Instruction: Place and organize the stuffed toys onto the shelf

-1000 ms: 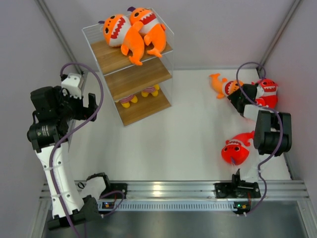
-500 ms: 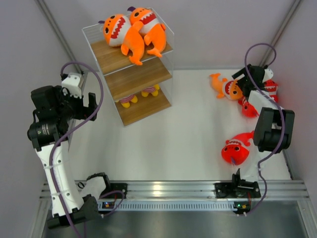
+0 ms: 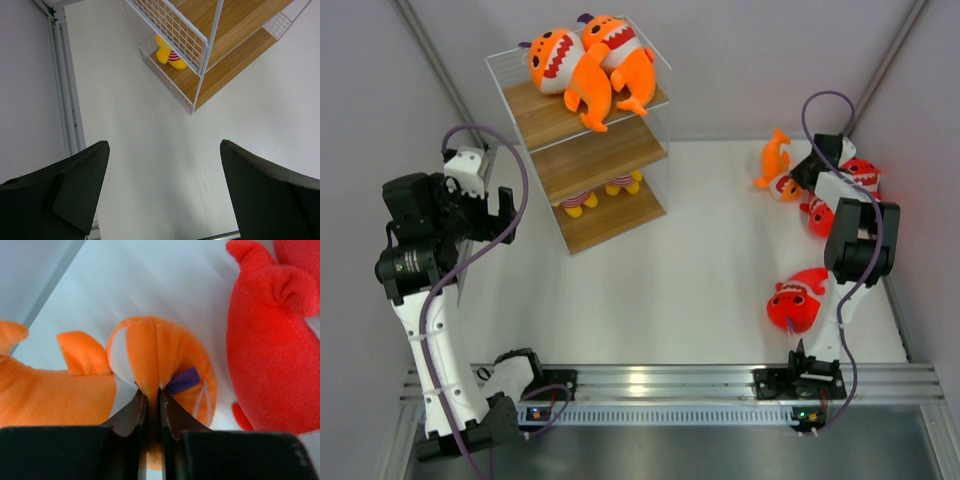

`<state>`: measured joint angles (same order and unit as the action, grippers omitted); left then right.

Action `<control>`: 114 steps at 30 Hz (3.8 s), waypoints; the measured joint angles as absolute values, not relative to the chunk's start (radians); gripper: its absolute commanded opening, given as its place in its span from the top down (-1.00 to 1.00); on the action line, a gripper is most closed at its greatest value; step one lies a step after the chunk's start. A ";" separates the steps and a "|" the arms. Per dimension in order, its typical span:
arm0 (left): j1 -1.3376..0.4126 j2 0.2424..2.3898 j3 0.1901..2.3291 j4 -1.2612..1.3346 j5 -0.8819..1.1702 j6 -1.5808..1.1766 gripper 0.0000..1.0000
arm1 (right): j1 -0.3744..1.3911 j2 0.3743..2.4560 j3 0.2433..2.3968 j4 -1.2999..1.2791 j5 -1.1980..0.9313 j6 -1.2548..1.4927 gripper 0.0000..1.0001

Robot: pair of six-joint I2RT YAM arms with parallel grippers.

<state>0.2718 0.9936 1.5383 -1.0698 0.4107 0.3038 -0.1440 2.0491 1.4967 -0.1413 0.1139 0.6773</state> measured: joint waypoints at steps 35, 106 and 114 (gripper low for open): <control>0.269 0.947 1.509 -1.074 0.827 0.257 -0.96 | 1.103 1.256 1.124 0.087 -0.204 -1.134 1.00; 0.255 0.986 1.808 -1.099 0.461 0.019 -0.97 | 1.093 1.488 1.491 0.181 0.073 0.223 1.00; 0.254 0.961 1.779 -1.099 0.320 0.033 -0.96 | 1.093 1.641 2.057 0.106 0.370 -0.006 1.00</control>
<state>0.2543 0.9607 1.7794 -1.0992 0.3199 0.0334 1.0927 1.6409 2.0567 0.1059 0.3702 -0.0059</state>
